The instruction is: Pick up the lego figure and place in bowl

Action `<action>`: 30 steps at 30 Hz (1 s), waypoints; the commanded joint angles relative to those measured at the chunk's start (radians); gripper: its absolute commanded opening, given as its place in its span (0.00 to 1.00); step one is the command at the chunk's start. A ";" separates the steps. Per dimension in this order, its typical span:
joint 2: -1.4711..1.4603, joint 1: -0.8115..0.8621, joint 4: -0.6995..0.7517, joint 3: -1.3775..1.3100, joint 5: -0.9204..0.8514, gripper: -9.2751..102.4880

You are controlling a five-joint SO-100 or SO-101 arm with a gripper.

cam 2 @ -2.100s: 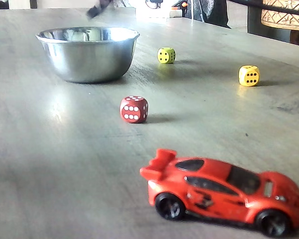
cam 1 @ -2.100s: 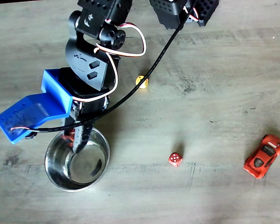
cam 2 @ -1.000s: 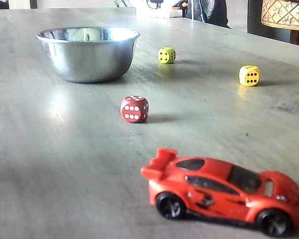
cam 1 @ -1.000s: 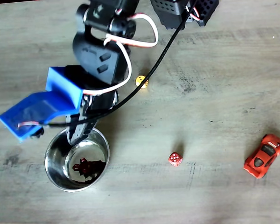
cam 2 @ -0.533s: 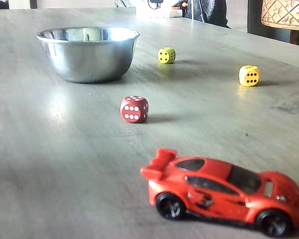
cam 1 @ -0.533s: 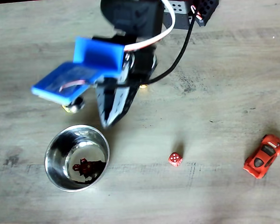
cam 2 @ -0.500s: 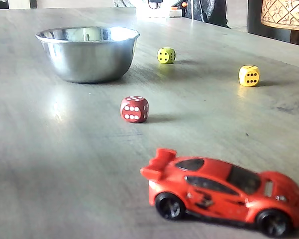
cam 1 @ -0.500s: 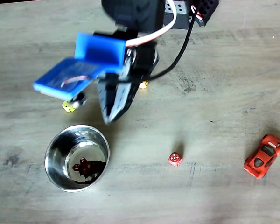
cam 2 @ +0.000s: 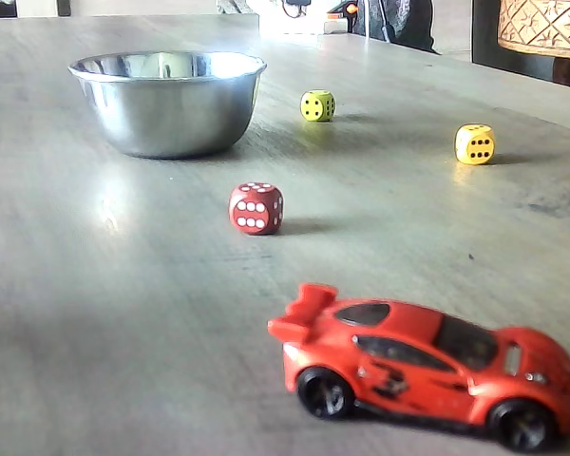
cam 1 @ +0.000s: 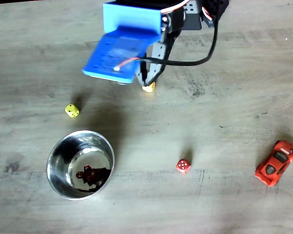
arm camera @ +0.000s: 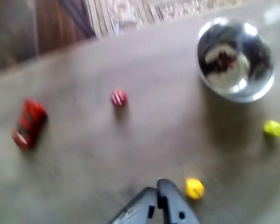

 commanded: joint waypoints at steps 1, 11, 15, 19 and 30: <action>0.031 -0.006 0.084 -0.049 -0.061 0.08; 0.147 -0.074 0.196 -0.011 -0.077 0.08; 0.210 -0.123 0.227 0.038 -0.077 0.08; 0.268 -0.150 0.244 0.110 -0.077 0.08; 0.430 -0.152 0.235 0.397 -0.202 0.08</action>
